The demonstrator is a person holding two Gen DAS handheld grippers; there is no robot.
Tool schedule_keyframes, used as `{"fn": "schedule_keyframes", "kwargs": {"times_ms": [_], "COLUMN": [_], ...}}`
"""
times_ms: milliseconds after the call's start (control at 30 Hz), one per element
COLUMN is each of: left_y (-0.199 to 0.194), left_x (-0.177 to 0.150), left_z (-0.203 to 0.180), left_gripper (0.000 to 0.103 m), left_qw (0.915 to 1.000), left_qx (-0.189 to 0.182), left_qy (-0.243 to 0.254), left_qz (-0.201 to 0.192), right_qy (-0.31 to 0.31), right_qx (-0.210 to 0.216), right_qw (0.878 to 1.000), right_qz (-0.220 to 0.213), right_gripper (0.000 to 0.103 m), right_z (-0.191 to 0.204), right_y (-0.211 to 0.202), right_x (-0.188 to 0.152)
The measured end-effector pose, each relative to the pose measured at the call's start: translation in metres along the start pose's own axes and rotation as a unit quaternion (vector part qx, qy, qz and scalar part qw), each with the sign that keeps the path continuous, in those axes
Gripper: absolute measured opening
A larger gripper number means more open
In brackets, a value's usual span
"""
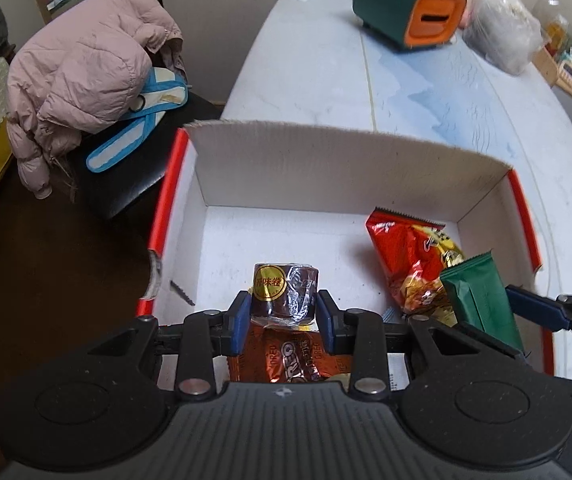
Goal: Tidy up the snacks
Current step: 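Open both tools to drop the brown cake and green bar into the box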
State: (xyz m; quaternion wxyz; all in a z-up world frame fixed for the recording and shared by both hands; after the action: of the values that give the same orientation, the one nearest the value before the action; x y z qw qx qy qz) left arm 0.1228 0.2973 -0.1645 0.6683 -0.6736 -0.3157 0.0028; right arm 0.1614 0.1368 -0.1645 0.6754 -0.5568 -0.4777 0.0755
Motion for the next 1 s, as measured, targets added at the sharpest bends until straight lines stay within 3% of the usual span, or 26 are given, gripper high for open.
{"fn": "schedule_keyframes", "kwargs": {"times_ms": [633, 1000], "left_y": [0.032, -0.005], "left_x": [-0.002, 0.0], "left_z": [-0.01, -0.018], "left_gripper": [0.036, 0.048], "left_qw": [0.9994, 0.9994], "left_qx": [-0.013, -0.03], "left_qy": [0.011, 0.014], "left_qz": [0.031, -0.013], "right_qy": [0.013, 0.029], "right_qx": [0.0, 0.012], "right_qw": [0.999, 1.0], "right_qz": [0.03, 0.0], "right_gripper": [0.046, 0.059], "right_z": [-0.005, -0.011], "right_y": [0.027, 0.0], "right_x": [-0.006, -0.002]}}
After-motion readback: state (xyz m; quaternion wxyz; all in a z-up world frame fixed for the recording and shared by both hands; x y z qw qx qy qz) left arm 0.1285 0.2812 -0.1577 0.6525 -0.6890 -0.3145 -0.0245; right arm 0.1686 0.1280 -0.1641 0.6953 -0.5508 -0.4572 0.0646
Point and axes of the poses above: each gripper's, at about its wrist camera, not at the fingertips, and y roughly the way its jaws point, z to its left, x to its top, the point moved 9 cm from there along y, roughly the way its jaws point, and after that the axes turned 4 degrees about -x, right-handed, at the moved point
